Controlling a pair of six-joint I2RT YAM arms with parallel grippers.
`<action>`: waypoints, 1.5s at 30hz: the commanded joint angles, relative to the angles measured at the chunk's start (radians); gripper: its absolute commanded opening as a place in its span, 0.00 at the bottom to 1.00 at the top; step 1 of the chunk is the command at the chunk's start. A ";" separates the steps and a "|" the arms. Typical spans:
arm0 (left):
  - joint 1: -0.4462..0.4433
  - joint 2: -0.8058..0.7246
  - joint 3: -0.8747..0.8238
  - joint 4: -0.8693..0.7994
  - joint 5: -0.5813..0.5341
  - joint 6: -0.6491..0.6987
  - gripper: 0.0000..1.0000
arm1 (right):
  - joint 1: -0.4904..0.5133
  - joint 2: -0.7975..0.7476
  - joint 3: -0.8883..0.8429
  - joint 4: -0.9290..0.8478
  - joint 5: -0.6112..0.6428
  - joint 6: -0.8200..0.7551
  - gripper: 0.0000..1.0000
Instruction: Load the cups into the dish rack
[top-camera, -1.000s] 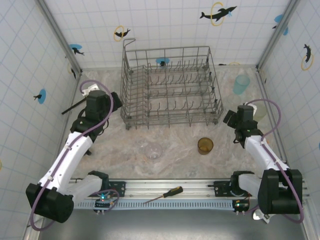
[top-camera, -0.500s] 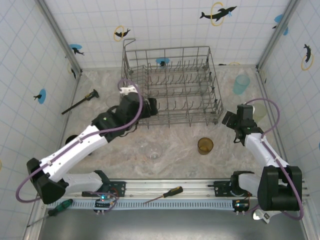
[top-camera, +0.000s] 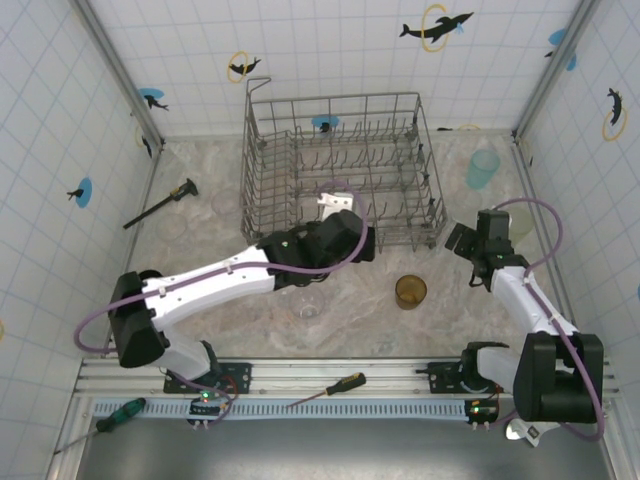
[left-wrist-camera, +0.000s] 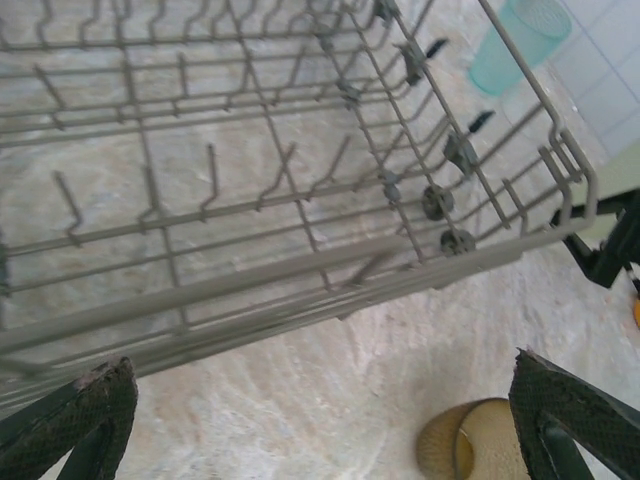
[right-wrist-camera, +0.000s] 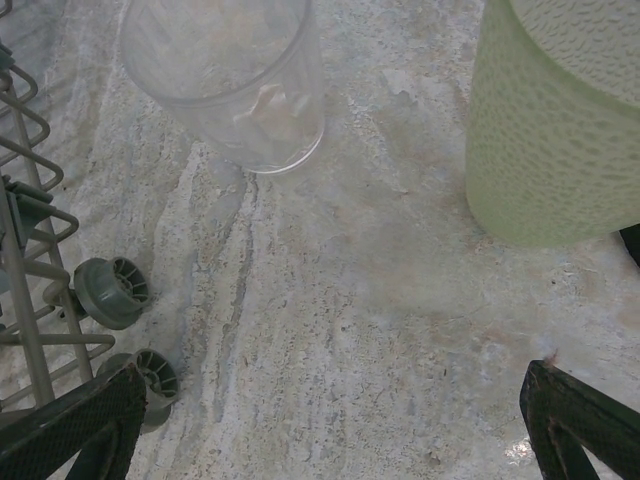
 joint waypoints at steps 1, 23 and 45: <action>-0.012 0.052 0.067 0.003 0.051 0.030 0.98 | -0.026 -0.024 0.029 -0.029 -0.028 0.011 1.00; -0.056 0.209 0.085 0.000 0.322 0.053 0.89 | -0.104 -0.028 0.027 -0.037 -0.081 0.025 1.00; -0.069 0.380 0.124 -0.003 0.356 0.100 0.63 | -0.104 -0.019 0.002 -0.022 -0.100 0.022 1.00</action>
